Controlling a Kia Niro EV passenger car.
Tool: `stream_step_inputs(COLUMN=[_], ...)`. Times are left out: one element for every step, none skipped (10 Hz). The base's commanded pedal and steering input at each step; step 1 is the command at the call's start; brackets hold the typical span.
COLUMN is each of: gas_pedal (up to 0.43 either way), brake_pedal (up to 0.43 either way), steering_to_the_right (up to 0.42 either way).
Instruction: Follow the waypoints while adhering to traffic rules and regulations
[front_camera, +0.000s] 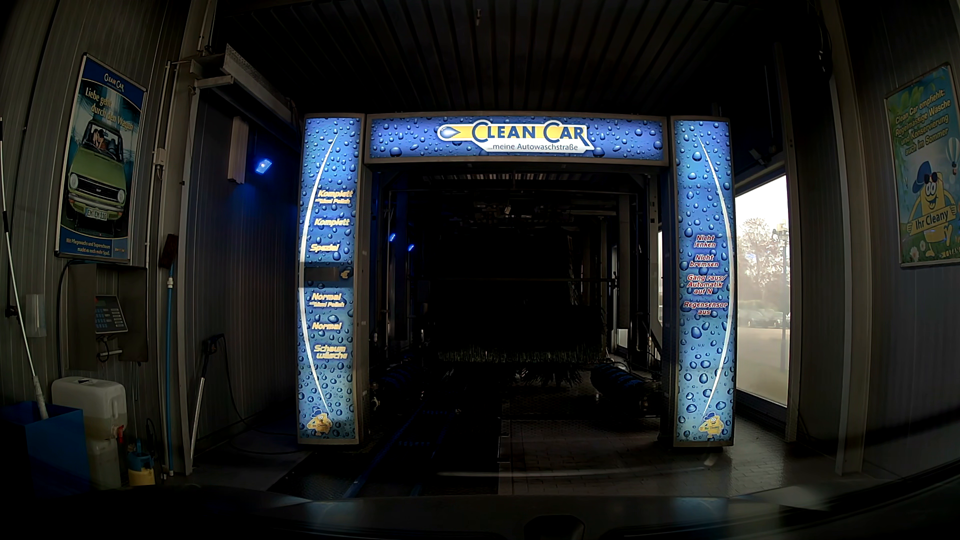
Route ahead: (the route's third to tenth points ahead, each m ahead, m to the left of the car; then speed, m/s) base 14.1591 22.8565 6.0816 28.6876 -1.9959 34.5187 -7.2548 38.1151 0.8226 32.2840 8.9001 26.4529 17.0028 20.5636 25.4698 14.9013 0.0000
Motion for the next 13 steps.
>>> stream_step_inputs(gas_pedal=[0.0,0.0,0.0,0.0,0.0,0.0,0.0,0.0,0.0,0.0,0.0,0.0,0.0], brake_pedal=[0.006,0.006,0.006,0.0,0.006,0.0,0.006,0.0,0.0,0.006,0.0,0.0,0.0], steering_to_the_right=[-0.014,-0.014,-0.014,-0.014,-0.015,-0.014,-0.014,-0.015,-0.015,-0.014,-0.015,-0.015,-0.014])
